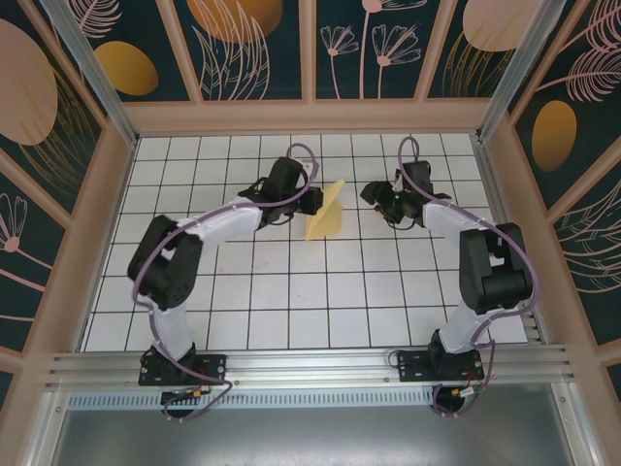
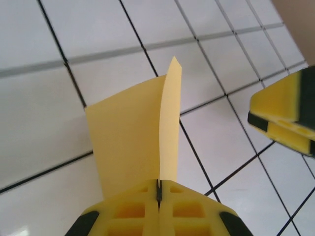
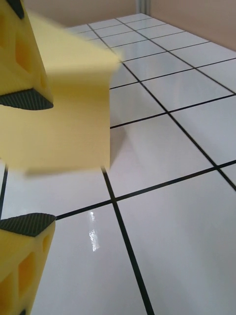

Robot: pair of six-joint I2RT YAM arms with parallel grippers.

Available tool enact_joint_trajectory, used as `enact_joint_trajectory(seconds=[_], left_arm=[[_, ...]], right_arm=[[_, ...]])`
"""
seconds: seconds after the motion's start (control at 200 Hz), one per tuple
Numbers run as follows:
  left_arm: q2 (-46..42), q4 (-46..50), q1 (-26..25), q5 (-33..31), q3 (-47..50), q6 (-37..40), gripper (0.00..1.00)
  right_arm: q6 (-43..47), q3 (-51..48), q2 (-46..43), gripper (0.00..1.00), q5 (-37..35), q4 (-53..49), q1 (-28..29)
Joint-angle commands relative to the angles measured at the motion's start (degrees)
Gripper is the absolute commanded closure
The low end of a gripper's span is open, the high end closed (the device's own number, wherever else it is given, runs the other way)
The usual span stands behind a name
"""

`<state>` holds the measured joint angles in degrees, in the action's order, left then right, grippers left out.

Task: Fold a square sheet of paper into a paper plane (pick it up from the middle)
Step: Turn over the paper at the center of the table.

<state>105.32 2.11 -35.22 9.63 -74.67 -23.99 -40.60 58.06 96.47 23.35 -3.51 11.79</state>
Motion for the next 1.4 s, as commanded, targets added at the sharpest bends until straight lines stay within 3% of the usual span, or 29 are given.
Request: enact_joint_trajectory(seconds=[0.0, 0.125, 0.28, 0.555, 0.826, 1.216, 1.316, 1.396], left_arm=[[-6.69, 8.35, 0.34, -13.35, 1.07, 4.32, 1.00], [-10.00, 15.39, 0.02, -27.31, -1.14, 6.01, 1.00], [-4.98, 25.67, -1.72, -45.11, -7.34, 7.76, 1.00], [9.97, 35.92, -3.83, -60.86, -16.53, 8.02, 1.00], [19.64, 36.37, -6.42, -59.76, -22.32, 9.02, 1.00], [22.47, 33.82, -8.81, -51.11, -24.84, 8.79, 0.99], [22.90, 32.93, -9.21, -47.64, -24.17, 7.34, 0.94], [22.48, 32.07, -9.23, -44.18, -23.79, 5.73, 0.83]], right_arm=[[2.64, -0.82, -2.79, 0.34, -3.26, -1.73, -0.29], [3.36, -1.39, -3.80, 0.29, -4.84, -1.84, -0.53], [3.42, -1.89, -4.36, 0.27, -6.03, -2.35, -1.00], [2.82, -2.77, -4.59, 0.26, -6.39, -3.29, -2.73], [2.19, -3.49, -4.39, 0.26, -5.73, -3.37, -3.97], [1.32, -4.10, -4.05, 0.26, -5.59, -3.41, -4.88], [1.12, -4.23, -3.97, 0.27, -5.60, -3.35, -5.23], [0.98, -4.27, -3.88, 0.27, -5.21, -3.26, -5.32]])
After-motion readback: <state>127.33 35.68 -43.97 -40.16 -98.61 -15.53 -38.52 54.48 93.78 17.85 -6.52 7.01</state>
